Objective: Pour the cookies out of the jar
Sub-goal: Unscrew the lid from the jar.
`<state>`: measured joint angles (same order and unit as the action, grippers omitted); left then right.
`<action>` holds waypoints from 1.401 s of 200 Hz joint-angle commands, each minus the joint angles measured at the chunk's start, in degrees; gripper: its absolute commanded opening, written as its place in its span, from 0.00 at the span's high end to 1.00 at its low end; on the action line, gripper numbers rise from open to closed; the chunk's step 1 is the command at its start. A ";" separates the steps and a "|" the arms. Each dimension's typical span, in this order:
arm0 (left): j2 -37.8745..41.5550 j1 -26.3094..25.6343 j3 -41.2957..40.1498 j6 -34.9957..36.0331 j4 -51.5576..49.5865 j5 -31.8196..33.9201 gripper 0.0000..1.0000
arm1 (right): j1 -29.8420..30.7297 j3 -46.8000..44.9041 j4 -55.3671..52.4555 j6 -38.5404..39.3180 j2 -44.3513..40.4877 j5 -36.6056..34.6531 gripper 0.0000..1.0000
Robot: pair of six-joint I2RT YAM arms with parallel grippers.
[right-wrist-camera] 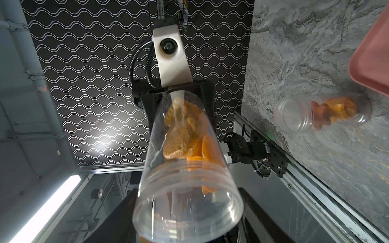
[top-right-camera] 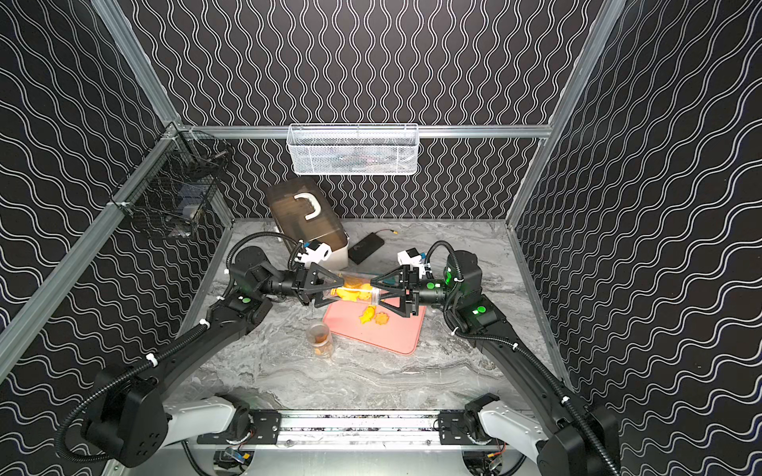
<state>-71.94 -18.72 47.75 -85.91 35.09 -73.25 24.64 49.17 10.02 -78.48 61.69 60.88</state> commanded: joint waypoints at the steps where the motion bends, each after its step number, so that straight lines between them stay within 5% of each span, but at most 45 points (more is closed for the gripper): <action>1: -0.21 0.04 -0.28 -2.20 4.68 -0.56 0.33 | 0.05 -0.12 4.16 -1.59 -0.41 -0.76 0.29; 89: -1.56 0.09 -2.05 -8.26 13.12 0.03 0.34 | -0.03 -1.74 8.17 -2.55 -0.32 -1.29 0.40; 149: -1.24 0.18 -1.27 -5.50 9.05 -0.07 0.34 | -0.64 8.17 -14.73 24.83 -0.42 -1.40 0.44; 207: -1.21 0.18 -1.39 -5.92 9.40 -0.30 0.34 | -0.64 11.39 -19.01 38.39 0.95 -1.58 0.51; 280: -1.77 0.18 -1.15 -7.03 11.05 -0.43 0.34 | -0.65 6.22 -7.81 44.97 -2.31 -4.64 0.51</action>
<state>-73.63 -18.76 46.28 -88.55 46.46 -74.59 24.08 56.12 -4.58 -41.10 60.73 57.65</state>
